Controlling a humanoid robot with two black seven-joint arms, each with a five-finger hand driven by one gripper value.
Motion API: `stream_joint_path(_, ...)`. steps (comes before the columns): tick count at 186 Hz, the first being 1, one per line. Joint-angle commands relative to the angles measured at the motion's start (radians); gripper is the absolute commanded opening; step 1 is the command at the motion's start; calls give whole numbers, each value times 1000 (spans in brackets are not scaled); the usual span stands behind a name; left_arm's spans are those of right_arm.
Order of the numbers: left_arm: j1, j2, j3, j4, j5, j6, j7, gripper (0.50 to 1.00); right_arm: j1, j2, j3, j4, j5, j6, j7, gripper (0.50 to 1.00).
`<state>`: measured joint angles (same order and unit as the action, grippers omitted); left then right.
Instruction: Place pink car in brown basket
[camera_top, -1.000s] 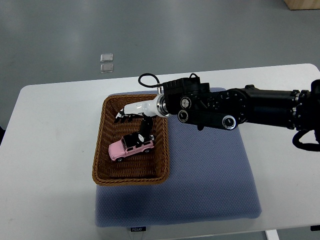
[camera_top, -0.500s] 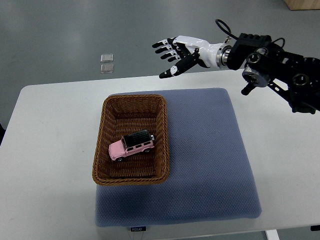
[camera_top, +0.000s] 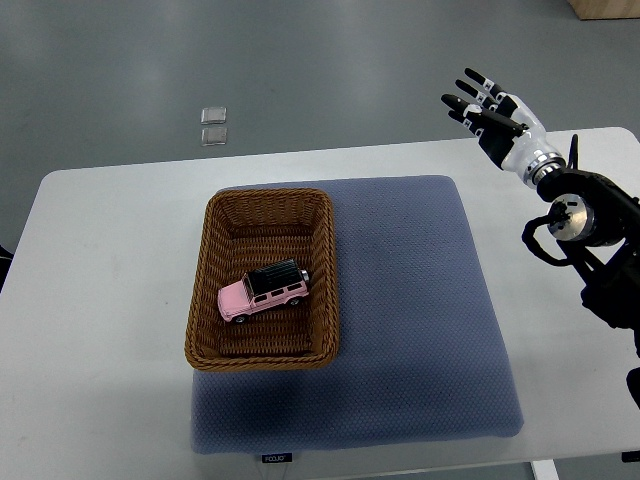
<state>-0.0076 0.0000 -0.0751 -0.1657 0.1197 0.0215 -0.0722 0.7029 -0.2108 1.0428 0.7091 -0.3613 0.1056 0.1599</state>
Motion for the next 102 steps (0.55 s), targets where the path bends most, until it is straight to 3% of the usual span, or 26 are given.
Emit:
stream_joint_path(1,0,0,0,0,0,0,-1,1000,-10,10,11,-71,81,-6,30,897)
stream_joint_path(34,0,0,0,0,0,0,0,1000,-20,10,10,-89,151,-9,79,899)
stream_joint_path(102,0,0,0,0,0,0,0,1000,-20,11,-1,-86,151,-30,83,907)
